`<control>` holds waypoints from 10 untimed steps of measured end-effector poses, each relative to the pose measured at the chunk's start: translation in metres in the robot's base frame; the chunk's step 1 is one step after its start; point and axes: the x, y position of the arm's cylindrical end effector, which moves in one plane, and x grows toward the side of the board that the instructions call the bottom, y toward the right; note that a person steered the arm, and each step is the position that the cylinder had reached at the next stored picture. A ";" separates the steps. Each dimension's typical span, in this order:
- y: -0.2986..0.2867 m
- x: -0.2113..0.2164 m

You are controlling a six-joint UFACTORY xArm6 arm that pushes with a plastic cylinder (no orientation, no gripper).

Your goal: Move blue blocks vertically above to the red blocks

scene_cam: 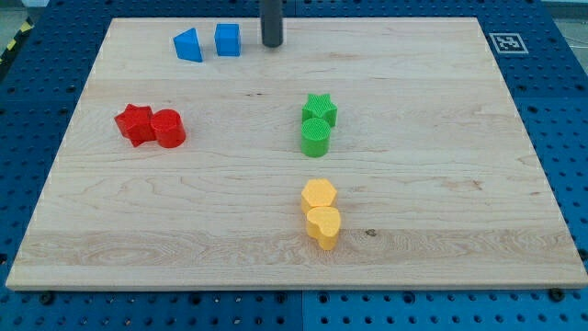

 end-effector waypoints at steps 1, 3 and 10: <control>-0.036 0.011; -0.105 0.016; -0.172 0.026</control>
